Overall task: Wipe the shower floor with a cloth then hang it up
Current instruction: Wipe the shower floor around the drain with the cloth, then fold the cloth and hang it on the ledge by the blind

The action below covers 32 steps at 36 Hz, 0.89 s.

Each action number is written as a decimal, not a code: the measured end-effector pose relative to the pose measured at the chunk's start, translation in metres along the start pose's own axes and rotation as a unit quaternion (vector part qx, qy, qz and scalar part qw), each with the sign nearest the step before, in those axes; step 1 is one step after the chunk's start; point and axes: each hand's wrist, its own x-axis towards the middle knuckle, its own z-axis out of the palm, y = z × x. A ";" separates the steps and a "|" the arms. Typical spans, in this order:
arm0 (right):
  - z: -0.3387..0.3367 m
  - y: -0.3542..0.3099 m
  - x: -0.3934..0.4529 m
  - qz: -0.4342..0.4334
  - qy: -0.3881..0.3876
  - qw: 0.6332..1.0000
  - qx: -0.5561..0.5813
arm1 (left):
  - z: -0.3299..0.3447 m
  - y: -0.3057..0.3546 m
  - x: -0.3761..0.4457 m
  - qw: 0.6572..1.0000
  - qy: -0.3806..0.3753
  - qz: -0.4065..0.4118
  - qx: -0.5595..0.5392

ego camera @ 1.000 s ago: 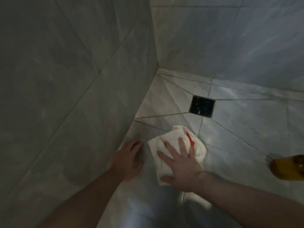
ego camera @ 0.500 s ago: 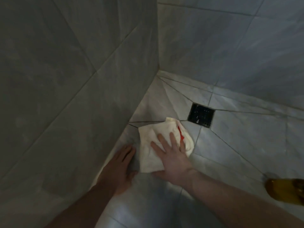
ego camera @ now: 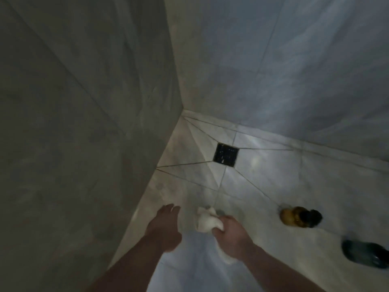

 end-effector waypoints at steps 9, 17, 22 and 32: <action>-0.110 -0.064 -0.155 0.040 0.016 0.992 0.117 | -0.090 0.070 -0.140 0.992 0.037 0.045 -0.115; -0.209 -0.147 -0.296 0.015 0.049 0.982 0.182 | -0.187 0.126 -0.283 0.975 0.066 0.076 -0.197; -0.261 -0.186 -0.381 0.003 0.027 0.989 0.148 | -0.253 0.157 -0.371 0.966 0.103 0.125 -0.199; -0.351 -0.250 -0.512 -0.064 -0.056 0.994 0.075 | -0.352 0.214 -0.498 0.947 0.104 0.297 -0.066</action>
